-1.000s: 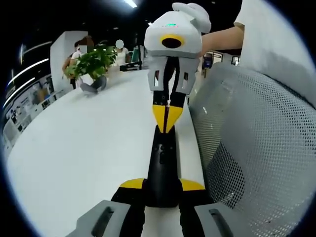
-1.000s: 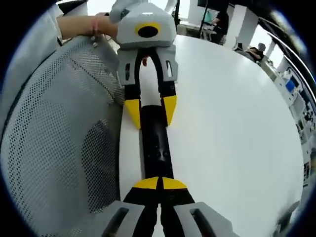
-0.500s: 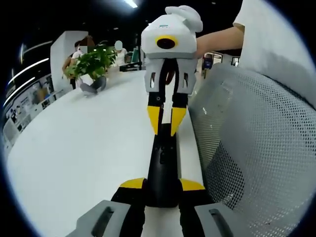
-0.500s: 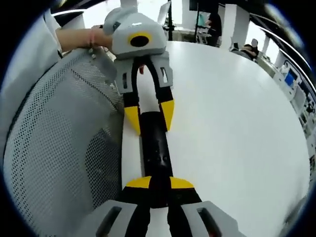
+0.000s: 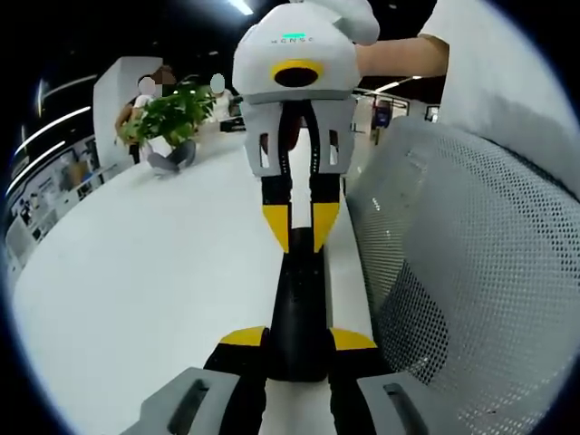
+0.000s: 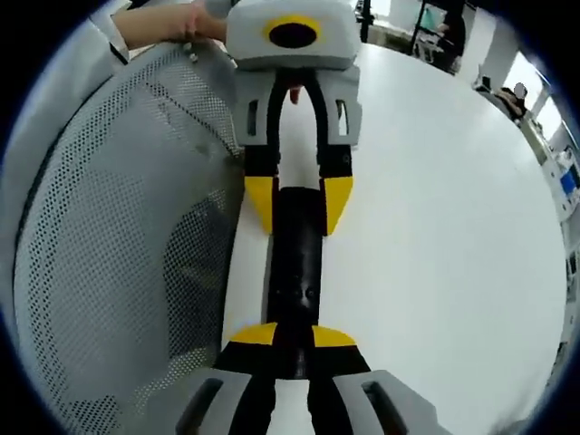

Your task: Press the specified remote control buttons in sequence, fully releasing each button before pressing the next.

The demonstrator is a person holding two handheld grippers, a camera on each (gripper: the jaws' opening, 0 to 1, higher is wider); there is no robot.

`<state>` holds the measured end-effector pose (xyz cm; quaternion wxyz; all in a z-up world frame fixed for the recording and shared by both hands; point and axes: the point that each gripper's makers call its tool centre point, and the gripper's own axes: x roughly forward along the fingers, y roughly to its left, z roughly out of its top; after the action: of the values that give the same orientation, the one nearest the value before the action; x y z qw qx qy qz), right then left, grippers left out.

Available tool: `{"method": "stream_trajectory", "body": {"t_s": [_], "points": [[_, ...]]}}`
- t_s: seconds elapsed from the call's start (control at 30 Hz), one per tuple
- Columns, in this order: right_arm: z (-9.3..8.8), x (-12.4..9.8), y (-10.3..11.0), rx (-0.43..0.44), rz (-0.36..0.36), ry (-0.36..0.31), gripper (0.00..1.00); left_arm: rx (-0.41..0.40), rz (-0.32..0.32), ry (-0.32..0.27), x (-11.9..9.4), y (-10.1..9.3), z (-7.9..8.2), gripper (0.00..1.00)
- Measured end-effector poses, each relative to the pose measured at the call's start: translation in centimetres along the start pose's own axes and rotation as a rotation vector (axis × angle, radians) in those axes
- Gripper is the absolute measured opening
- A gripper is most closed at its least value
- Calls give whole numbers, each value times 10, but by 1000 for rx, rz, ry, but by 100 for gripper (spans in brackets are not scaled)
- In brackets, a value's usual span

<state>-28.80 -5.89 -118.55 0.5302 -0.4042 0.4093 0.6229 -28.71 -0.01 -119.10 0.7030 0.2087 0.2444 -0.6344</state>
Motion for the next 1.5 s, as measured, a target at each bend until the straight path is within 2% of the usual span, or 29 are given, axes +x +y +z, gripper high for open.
{"method": "stream_trajectory", "body": {"t_s": [0.1,0.2,0.27,0.43,0.53,0.57,0.67,0.73,0.83,0.87,0.93,1.0,1.1,1.17,1.27,1.33,1.43,1.5], "points": [[1,-2,0,22,-55,-144,8,-2,2,0,0,0,0,24],[1,-4,2,-2,-124,-257,9,-3,3,-1,0,0,0,24],[0,-4,2,34,-132,-282,8,-4,5,0,0,0,0,24],[4,-3,0,32,-93,-258,8,-5,4,-2,0,0,0,24],[6,-2,1,1,-75,-232,8,-6,3,-3,1,0,0,24],[6,-1,1,-34,-76,-215,8,-5,3,-3,1,0,0,24],[6,-1,2,-100,-80,-144,8,-5,2,-3,1,0,0,24],[6,1,3,-161,-72,-61,7,-5,2,-2,1,0,1,24],[7,2,3,-177,-50,16,7,-6,1,-2,1,0,1,24],[6,3,3,-145,-42,39,7,-5,0,-3,1,0,1,24],[6,3,1,-105,-34,39,7,-5,1,-3,1,0,1,24],[6,3,0,-12,-31,10,6,-5,2,-2,1,0,2,24],[7,2,-2,116,-78,-65,6,-6,3,-3,1,0,1,25],[8,1,-2,157,-106,-110,6,-6,2,-3,1,0,1,25],[8,0,-1,138,-141,-179,6,-6,2,-3,1,0,1,25],[8,0,-1,103,-163,-202,6,-5,2,-3,1,0,1,25],[10,1,3,-27,-191,-210,4,-5,3,-3,1,0,1,25],[10,1,4,-47,-178,-197,3,-5,3,-2,1,-1,1,25]]}}
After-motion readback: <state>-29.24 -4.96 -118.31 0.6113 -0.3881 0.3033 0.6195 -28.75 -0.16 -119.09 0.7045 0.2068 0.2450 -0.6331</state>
